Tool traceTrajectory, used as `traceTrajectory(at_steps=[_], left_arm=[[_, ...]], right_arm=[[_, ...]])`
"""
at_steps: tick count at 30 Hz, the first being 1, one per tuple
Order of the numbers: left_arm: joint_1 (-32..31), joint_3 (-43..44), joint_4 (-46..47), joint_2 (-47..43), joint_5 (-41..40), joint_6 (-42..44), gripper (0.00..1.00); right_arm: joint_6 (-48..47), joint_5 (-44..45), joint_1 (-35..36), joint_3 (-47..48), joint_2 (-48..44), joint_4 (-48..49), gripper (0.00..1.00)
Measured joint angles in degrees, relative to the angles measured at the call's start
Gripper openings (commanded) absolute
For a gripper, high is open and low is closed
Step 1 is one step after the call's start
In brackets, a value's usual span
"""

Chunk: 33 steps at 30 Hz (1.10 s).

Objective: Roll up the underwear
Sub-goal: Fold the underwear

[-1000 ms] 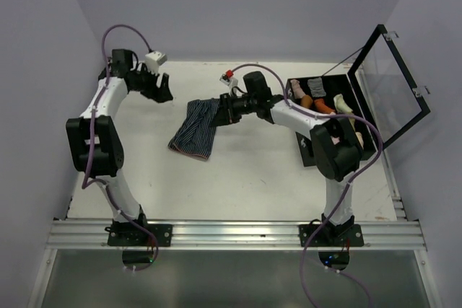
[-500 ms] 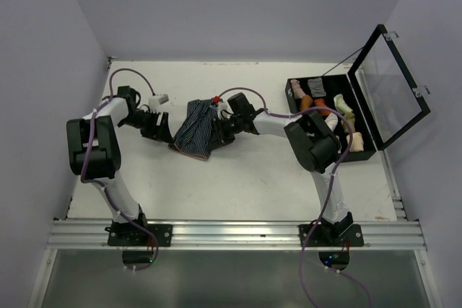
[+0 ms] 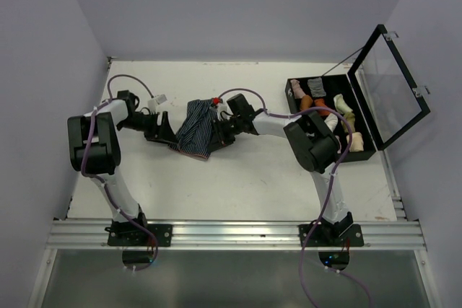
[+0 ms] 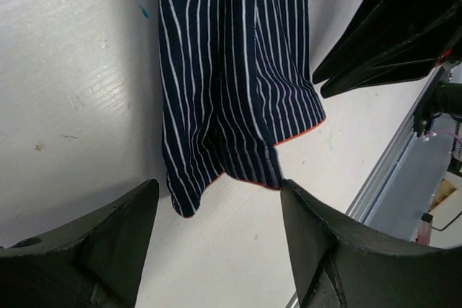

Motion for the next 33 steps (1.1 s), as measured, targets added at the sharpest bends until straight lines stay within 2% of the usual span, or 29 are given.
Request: traceTrajectory(at_steps=[9,14,17,20,21,25,27,33], left_arm=[[3.2,-0.2,-0.4,2.6,4.9,-1.4,0.76],[3.1,-0.2,-0.4,3.1,4.7,-2.5,0.73],[2.1,-0.2,-0.3,3.1,4.2,-3.4,0.68],[1.0,-0.2,0.0,3.1,3.6,-4.5,0.57],[0.7,-0.2,0.2,3.1,3.3,-4.9,0.46],[0.3,-0.2,0.6,3.1,2.0,-6.5,0.24],[0.2,-0.2,0.6,3.0,1.5,-6.6,0.18],[-1.3,-0.2,0.5,1.4,-1.0,-6.3,0.10]], right_arm=[[-0.4,0.0,0.0,0.0,0.0,-0.5,0.22],[-1.0,0.0,0.0,0.0,0.0,-1.0,0.22],[-1.9,0.1,0.0,0.0,0.0,-2.0,0.22],[-2.6,0.2,0.1,0.0,0.0,-3.2,0.22],[-2.9,0.3,0.1,0.0,0.0,-3.7,0.22],[-3.1,0.2,0.1,0.0,0.0,-4.3,0.22],[-3.0,0.2,0.1,0.0,0.0,-4.5,0.22],[-1.4,0.6,-0.7,-0.9,-1.3,-5.0,0.22]])
